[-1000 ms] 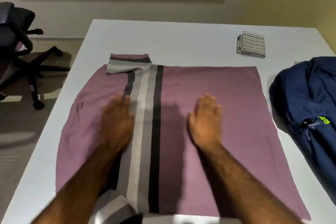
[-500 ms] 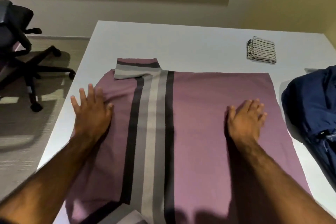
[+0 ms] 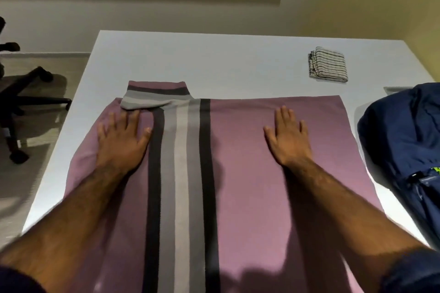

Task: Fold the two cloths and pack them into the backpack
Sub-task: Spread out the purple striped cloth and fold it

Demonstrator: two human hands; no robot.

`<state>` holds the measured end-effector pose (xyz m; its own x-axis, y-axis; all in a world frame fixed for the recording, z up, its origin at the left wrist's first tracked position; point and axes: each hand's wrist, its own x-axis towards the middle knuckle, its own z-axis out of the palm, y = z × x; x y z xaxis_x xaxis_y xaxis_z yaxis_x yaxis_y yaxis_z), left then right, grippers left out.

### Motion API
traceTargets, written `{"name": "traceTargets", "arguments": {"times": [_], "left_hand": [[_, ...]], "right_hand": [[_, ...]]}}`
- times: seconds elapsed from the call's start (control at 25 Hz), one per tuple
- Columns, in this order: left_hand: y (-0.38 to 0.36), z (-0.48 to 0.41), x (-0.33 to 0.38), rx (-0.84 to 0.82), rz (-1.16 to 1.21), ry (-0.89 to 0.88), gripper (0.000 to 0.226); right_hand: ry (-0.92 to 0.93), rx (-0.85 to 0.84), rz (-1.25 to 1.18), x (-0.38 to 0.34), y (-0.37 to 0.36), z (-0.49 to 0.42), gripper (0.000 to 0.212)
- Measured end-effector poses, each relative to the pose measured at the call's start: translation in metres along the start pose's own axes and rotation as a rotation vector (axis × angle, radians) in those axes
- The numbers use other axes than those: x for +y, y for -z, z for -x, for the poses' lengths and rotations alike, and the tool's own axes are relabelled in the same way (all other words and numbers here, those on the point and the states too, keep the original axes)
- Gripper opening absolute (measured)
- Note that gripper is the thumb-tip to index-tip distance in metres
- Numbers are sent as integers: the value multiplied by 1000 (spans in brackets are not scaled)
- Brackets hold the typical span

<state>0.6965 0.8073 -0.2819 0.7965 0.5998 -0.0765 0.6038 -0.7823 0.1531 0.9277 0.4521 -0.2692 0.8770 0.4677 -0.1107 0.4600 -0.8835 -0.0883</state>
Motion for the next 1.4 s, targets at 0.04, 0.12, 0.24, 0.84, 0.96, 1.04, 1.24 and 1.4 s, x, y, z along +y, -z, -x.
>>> {"name": "traceTargets", "arguments": {"times": [0.04, 0.12, 0.24, 0.84, 0.96, 1.04, 1.24, 1.4], "left_hand": [[6, -6, -13, -8, 6, 41, 73], [17, -11, -18, -3, 15, 148, 75], [24, 3, 57, 145, 67, 58, 68], [-3, -3, 39, 80, 48, 117, 79], [-6, -3, 30, 35, 8, 158, 79], [-4, 12, 57, 62, 31, 143, 78], [-11, 69, 222, 5, 175, -345, 74], [-40, 60, 213, -64, 17, -289, 79]], "right_hand": [[-84, -2, 4, 36, 8, -7, 76], [-248, -15, 9, 83, 24, -21, 81], [-305, 94, 11, 39, 35, -29, 86], [-375, 57, -41, 112, 29, -50, 78], [-448, 113, -40, 77, 36, -28, 79], [-302, 72, -119, 32, 22, 15, 77], [-180, 19, -35, 59, -3, 71, 76], [-434, 94, -79, 123, 15, 80, 75]]}}
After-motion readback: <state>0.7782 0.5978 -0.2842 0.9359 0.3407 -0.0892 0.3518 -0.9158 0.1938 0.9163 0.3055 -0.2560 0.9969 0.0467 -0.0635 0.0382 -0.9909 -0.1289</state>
